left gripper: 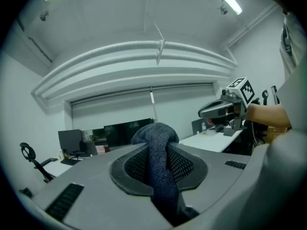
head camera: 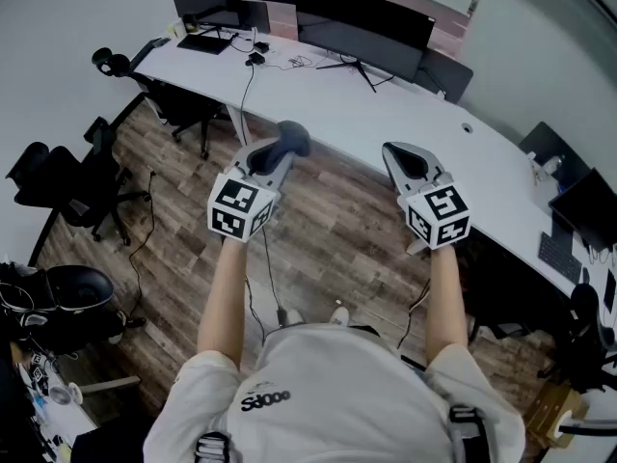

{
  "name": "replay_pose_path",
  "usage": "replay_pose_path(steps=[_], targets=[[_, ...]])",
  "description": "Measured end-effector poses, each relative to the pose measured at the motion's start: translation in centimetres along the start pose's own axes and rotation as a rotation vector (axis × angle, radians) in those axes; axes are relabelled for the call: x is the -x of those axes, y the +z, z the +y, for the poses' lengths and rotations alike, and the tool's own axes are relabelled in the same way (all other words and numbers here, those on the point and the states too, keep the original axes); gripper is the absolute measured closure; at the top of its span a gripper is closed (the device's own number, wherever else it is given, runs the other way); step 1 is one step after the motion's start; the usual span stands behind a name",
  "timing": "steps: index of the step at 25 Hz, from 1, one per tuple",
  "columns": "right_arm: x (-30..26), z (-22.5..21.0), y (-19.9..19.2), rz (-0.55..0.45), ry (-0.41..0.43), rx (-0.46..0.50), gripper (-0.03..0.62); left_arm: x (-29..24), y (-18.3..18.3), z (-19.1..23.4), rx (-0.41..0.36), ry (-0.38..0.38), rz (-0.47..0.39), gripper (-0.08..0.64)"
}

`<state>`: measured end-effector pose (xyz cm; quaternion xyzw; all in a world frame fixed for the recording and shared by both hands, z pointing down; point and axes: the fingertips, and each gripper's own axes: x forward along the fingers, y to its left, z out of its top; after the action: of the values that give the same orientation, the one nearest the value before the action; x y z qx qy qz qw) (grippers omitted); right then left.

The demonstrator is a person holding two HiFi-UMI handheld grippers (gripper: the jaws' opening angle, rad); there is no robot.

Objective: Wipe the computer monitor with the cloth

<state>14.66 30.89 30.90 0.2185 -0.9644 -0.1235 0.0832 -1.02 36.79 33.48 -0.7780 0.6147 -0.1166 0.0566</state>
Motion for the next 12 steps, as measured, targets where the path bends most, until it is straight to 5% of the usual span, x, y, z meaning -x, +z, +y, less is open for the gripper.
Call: replay_pose_path(steps=[12], targets=[[0.1, -4.1, -2.2, -0.035, 0.051, -0.022, 0.595, -4.6, -0.9, -0.9, 0.024, 0.053, 0.038, 0.482]])
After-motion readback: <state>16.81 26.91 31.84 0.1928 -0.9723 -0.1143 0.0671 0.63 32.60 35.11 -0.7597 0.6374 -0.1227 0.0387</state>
